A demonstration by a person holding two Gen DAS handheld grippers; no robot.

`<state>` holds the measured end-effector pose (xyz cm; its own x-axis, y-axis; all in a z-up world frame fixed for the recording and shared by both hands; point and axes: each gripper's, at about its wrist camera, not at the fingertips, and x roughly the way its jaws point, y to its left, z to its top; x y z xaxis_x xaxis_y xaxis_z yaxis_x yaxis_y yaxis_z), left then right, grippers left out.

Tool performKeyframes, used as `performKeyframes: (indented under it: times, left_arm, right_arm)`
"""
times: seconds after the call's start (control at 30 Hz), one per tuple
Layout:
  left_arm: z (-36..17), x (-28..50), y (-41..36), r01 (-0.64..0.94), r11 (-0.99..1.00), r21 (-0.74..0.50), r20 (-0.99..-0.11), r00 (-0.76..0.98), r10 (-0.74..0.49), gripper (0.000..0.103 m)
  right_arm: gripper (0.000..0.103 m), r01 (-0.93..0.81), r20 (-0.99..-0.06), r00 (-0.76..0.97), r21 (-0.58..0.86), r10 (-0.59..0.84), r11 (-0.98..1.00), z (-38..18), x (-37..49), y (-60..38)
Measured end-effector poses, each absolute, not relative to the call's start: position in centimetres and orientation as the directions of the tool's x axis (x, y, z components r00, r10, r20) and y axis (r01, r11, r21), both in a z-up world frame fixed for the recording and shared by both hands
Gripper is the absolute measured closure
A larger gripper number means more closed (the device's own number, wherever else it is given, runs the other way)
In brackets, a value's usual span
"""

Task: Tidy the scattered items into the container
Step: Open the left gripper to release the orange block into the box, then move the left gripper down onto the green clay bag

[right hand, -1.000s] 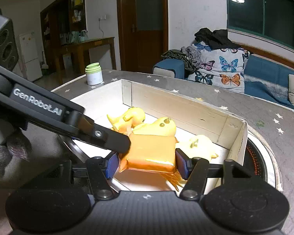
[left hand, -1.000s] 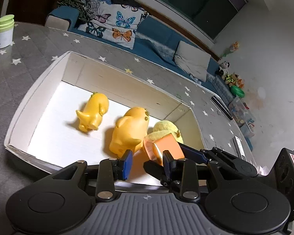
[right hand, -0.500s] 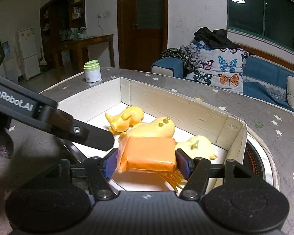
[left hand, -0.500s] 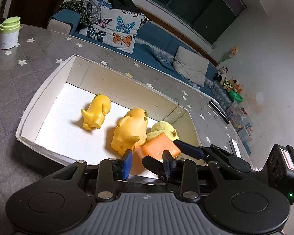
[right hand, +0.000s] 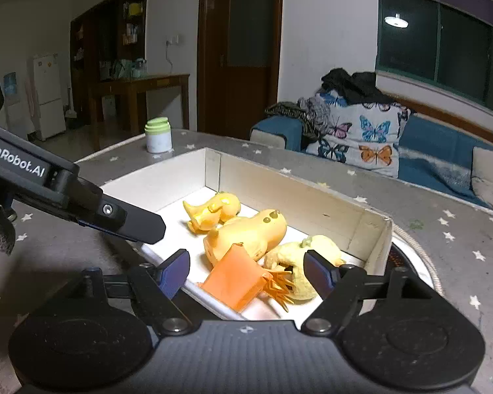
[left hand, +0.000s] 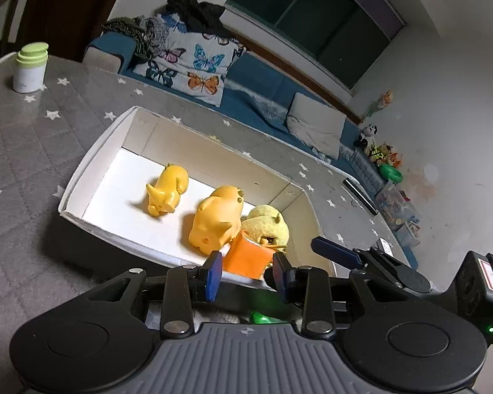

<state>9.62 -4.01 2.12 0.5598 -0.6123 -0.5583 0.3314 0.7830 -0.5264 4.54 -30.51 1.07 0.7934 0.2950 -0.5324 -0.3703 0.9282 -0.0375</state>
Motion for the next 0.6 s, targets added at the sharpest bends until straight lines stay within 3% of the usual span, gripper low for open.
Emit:
performKeyframes:
  times: [0.27, 0.6]
  left_arm:
    - [1.3, 7.0, -4.4, 0.355, 0.786, -0.506, -0.57, 0.547, -0.614, 0.067]
    - [-1.6, 6.9, -6.6, 0.354, 0.786, -0.506, -0.634, 0.466, -0.618, 0.067]
  right_arm:
    - [0.023, -0.368, -0.48, 0.825, -0.058, 0.297, 0.928, 1.9, -0.1, -31.0]
    - [0.024, -0.362, -0.57, 0.77, -0.019, 0.288, 0.932, -1.5, -2.4, -31.3]
